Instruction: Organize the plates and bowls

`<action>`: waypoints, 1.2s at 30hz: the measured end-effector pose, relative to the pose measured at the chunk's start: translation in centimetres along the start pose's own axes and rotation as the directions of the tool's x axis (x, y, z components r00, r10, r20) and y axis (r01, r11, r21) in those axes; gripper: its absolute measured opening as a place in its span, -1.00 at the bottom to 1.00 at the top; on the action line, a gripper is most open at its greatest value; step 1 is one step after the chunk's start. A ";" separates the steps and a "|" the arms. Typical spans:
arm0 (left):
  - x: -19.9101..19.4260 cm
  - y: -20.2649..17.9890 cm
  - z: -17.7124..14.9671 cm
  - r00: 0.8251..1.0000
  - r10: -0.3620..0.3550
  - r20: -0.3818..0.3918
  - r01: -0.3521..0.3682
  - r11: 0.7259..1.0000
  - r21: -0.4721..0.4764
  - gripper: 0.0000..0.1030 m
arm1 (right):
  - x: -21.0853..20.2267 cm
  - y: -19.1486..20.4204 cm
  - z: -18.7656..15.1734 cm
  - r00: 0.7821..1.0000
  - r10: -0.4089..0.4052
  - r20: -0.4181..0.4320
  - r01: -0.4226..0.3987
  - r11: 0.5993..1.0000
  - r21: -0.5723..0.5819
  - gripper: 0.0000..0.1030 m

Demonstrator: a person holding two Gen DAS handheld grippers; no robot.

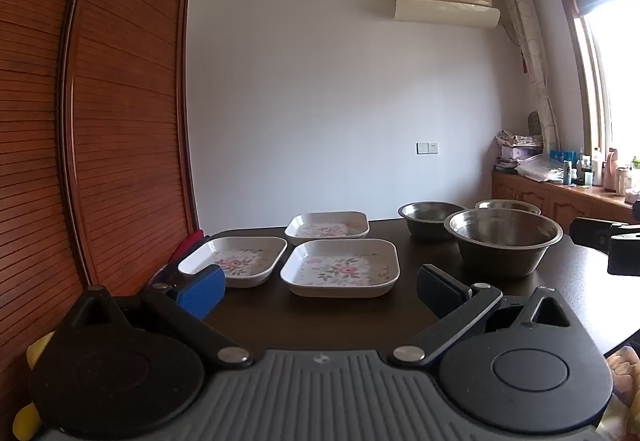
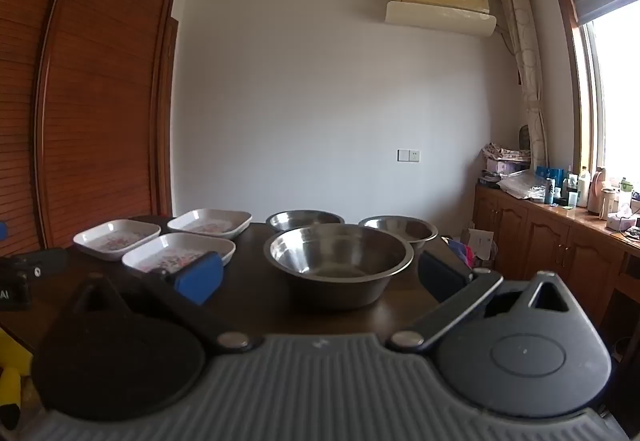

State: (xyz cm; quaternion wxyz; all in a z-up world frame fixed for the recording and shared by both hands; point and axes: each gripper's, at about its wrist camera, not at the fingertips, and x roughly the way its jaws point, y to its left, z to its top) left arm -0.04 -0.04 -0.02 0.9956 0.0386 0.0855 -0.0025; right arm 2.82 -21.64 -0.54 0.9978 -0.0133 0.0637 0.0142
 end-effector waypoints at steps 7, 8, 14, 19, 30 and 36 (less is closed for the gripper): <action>0.0 0.0 0.0 1.000 -0.004 -0.006 0.004 1.000 -0.005 1.00 | 0.0 0.0 0.0 1.000 -0.001 0.001 0.001 1.000 0.000 1.00; -0.1 0.0 0.0 1.000 -0.010 -0.008 0.010 1.000 -0.010 1.00 | 0.0 0.0 0.0 1.000 -0.001 0.002 0.001 1.000 0.000 1.00; -0.1 0.3 0.0 1.000 -0.009 -0.001 0.009 1.000 -0.007 1.00 | 0.0 0.0 0.0 1.000 0.000 0.003 0.000 1.000 0.000 1.00; -0.1 0.2 0.0 1.000 -0.005 0.000 0.005 1.000 -0.006 1.00 | -0.1 0.0 0.1 1.000 0.000 0.005 0.000 1.000 0.000 1.00; 0.0 0.1 0.0 1.000 -0.002 -0.005 0.002 1.000 -0.002 1.00 | 0.0 0.0 0.0 1.000 -0.001 0.005 0.001 1.000 0.000 1.00; 0.1 0.2 -0.1 1.000 -0.007 -0.006 0.007 1.000 -0.011 1.00 | -0.1 0.0 0.0 1.000 -0.002 0.003 0.002 1.000 0.002 1.00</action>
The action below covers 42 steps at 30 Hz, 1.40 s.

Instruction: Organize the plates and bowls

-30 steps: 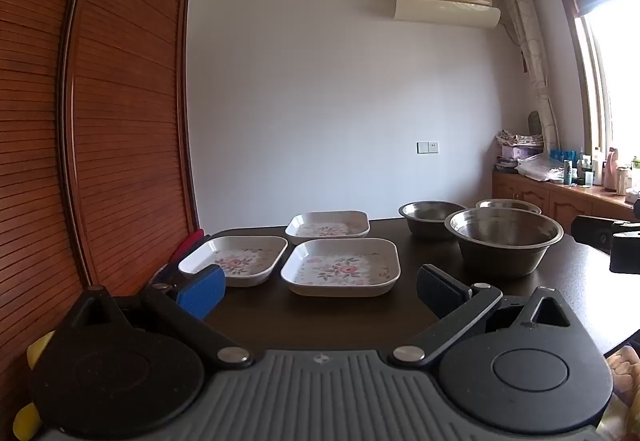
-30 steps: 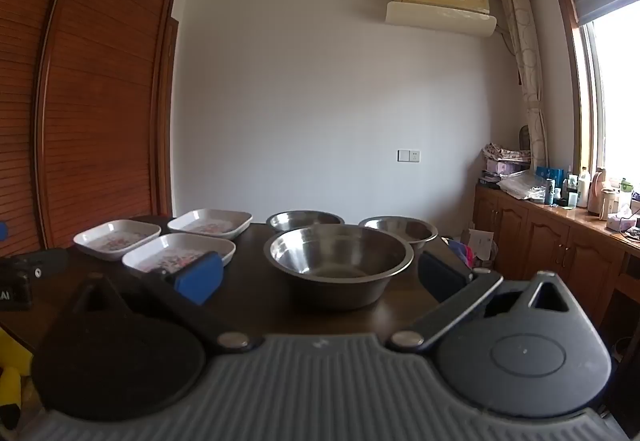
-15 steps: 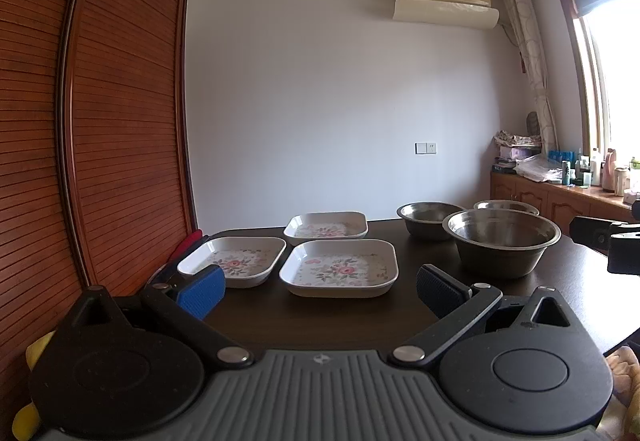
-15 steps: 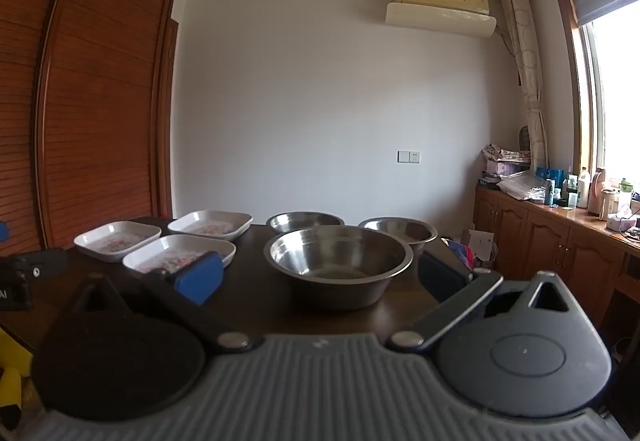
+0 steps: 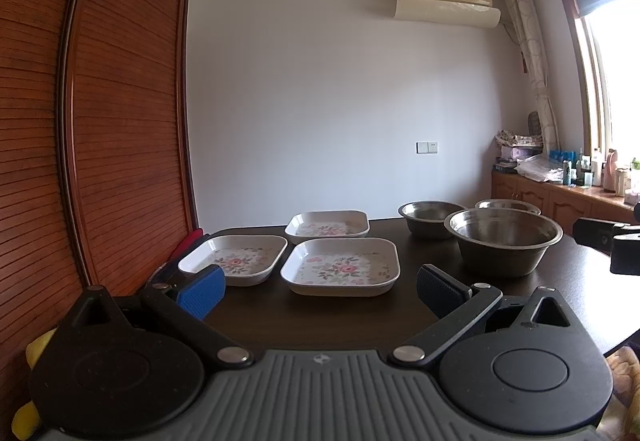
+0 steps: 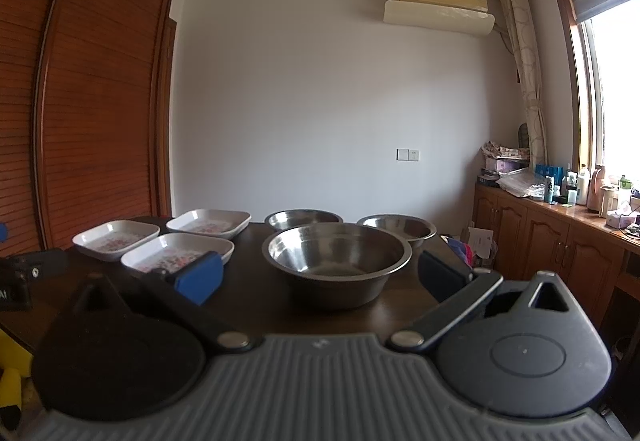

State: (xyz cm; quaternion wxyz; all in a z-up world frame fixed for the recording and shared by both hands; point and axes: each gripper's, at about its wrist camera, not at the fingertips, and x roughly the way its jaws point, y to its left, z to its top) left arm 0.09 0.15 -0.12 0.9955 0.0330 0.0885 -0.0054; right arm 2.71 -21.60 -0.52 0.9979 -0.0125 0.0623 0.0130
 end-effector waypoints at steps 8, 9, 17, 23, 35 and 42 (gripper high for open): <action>-0.1 0.1 0.1 1.000 0.006 0.004 -0.006 1.000 0.001 1.00 | 0.1 -0.5 -0.1 1.000 -0.002 0.000 0.002 1.000 0.003 1.00; -0.1 0.2 0.1 1.000 0.007 0.003 -0.007 1.000 0.001 1.00 | 0.1 -0.5 -0.1 1.000 -0.002 0.000 0.002 1.000 0.003 1.00; 0.2 0.2 0.0 1.000 0.007 0.000 -0.007 1.000 0.002 1.00 | 0.1 -0.5 -0.1 1.000 -0.001 0.001 0.001 1.000 0.003 1.00; 0.2 0.2 0.0 1.000 0.009 -0.001 -0.009 1.000 0.001 1.00 | 0.1 -0.5 -0.1 1.000 -0.002 0.001 0.001 1.000 0.003 1.00; 0.2 0.3 -0.1 1.000 0.009 -0.001 -0.009 1.000 0.001 1.00 | 0.1 -0.5 -0.1 1.000 -0.001 0.002 0.001 1.000 0.003 1.00; 0.4 0.6 -0.2 1.000 0.017 -0.004 -0.017 1.000 -0.002 1.00 | 0.1 -0.4 -0.1 1.000 0.000 0.001 0.000 1.000 0.004 1.00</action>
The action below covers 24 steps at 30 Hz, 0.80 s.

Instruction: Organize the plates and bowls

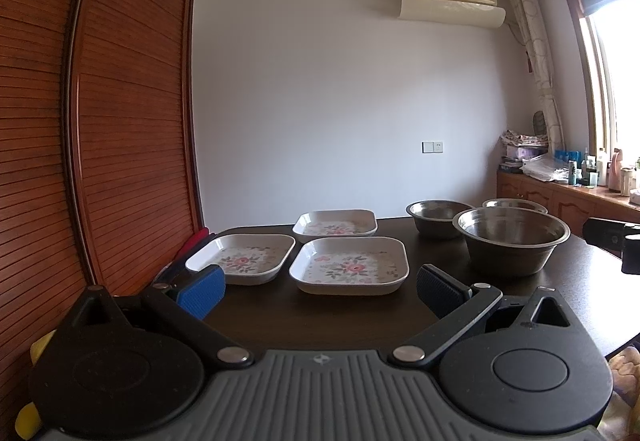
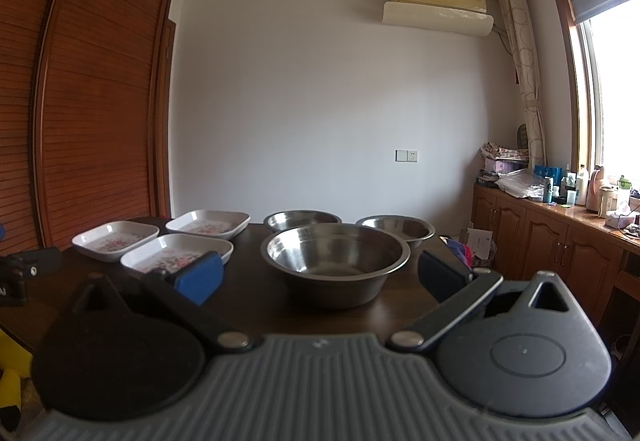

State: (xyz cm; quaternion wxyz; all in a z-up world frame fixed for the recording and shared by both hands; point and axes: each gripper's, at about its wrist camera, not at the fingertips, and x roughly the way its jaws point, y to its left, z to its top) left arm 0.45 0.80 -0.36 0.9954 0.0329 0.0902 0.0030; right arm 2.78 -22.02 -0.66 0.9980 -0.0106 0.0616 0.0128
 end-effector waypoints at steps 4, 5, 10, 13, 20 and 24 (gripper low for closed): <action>0.1 0.1 -0.1 1.000 0.005 -0.001 -0.005 1.000 -0.001 1.00 | 0.1 0.2 0.0 1.000 0.003 -0.002 -0.003 1.000 -0.003 1.00; 0.0 0.1 -0.1 1.000 0.006 -0.001 -0.006 1.000 -0.001 1.00 | 0.1 0.2 0.0 1.000 0.003 -0.002 -0.003 1.000 -0.003 1.00; 0.1 0.4 -0.2 1.000 0.008 -0.006 -0.008 1.000 -0.001 1.00 | 0.2 0.5 -0.1 1.000 0.007 -0.004 -0.007 1.000 -0.005 1.00; 0.3 0.5 -0.3 1.000 0.009 -0.012 -0.009 1.000 -0.001 1.00 | 0.3 0.8 -0.3 1.000 0.011 -0.005 -0.011 1.000 -0.006 1.00; 0.5 0.9 -0.7 1.000 0.015 -0.021 -0.015 1.000 0.000 1.00 | 0.6 1.3 -0.5 0.999 0.031 -0.010 -0.031 1.000 -0.002 1.00; 0.6 1.2 -0.9 0.999 0.023 -0.030 -0.023 1.000 -0.001 1.00 | 0.9 1.7 -0.6 0.999 0.043 -0.014 -0.043 0.999 -0.009 1.00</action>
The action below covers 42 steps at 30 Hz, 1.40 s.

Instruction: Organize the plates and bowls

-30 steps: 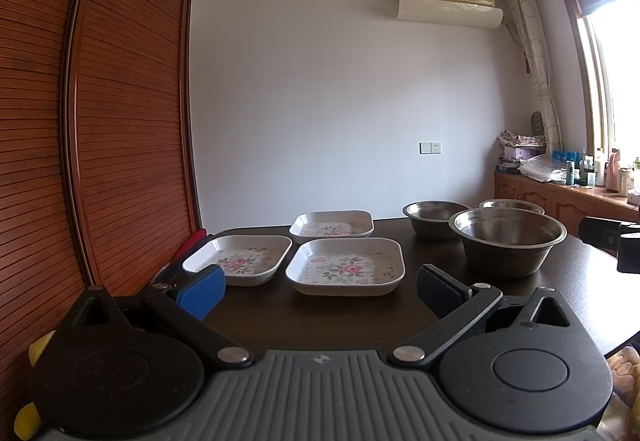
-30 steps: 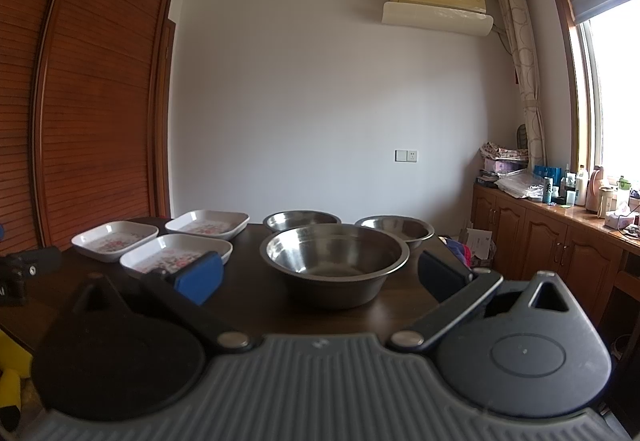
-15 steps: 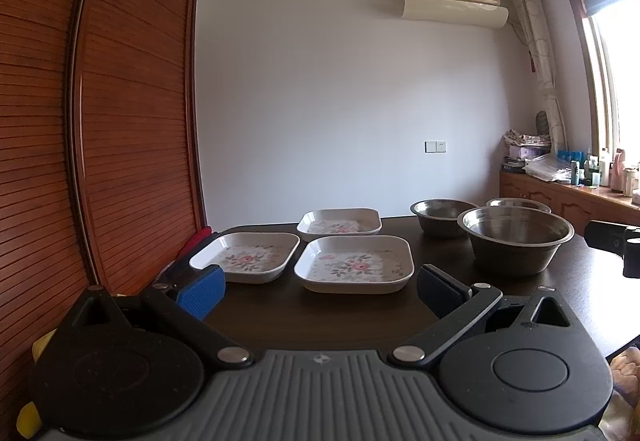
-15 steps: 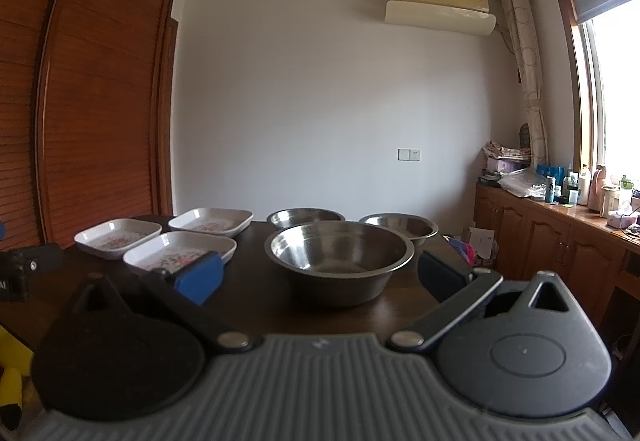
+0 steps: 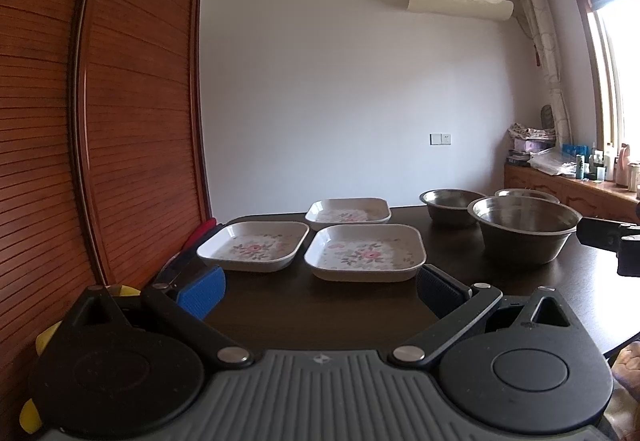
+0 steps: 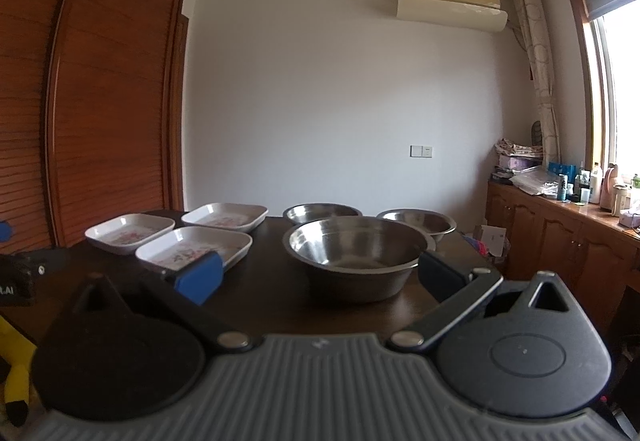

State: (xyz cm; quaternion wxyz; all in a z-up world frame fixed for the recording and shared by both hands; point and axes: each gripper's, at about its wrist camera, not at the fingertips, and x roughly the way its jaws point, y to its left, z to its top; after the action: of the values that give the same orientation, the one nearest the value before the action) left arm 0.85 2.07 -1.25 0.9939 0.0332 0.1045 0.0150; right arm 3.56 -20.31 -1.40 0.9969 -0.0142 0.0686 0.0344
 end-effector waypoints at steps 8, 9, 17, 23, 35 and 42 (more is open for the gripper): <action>0.5 2.1 -0.5 0.999 0.049 -0.020 -0.049 0.999 -0.007 1.00 | 0.9 2.1 -0.2 0.998 0.055 -0.009 -0.055 0.998 -0.028 1.00; 0.6 2.5 -0.5 0.998 0.055 -0.023 -0.055 0.998 -0.008 1.00 | 1.1 2.4 -0.2 0.998 0.062 -0.009 -0.062 0.998 -0.031 1.00; 1.7 5.0 -0.3 0.994 0.102 -0.032 -0.102 0.995 0.003 1.00 | 2.4 5.1 0.0 0.988 0.155 -0.022 -0.156 0.986 -0.064 1.00; 2.3 5.8 0.6 0.994 0.110 -0.023 -0.109 0.994 0.024 1.00 | 3.6 6.5 0.5 0.979 0.199 -0.034 -0.202 0.975 -0.092 1.00; 5.4 6.1 2.3 0.997 0.063 -0.044 -0.061 0.997 0.048 1.00 | 7.4 7.5 2.4 0.952 0.288 -0.102 -0.299 0.948 -0.108 1.00; 7.9 6.3 3.0 0.996 0.004 -0.093 -0.001 1.000 0.030 1.00 | 10.4 7.4 3.5 0.926 0.332 -0.180 -0.353 0.930 -0.104 0.94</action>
State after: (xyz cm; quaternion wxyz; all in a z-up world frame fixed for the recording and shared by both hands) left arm 9.07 8.50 0.49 0.9873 0.0476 0.1510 0.0163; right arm 13.78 -12.13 0.41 0.9636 -0.0720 0.1467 0.2116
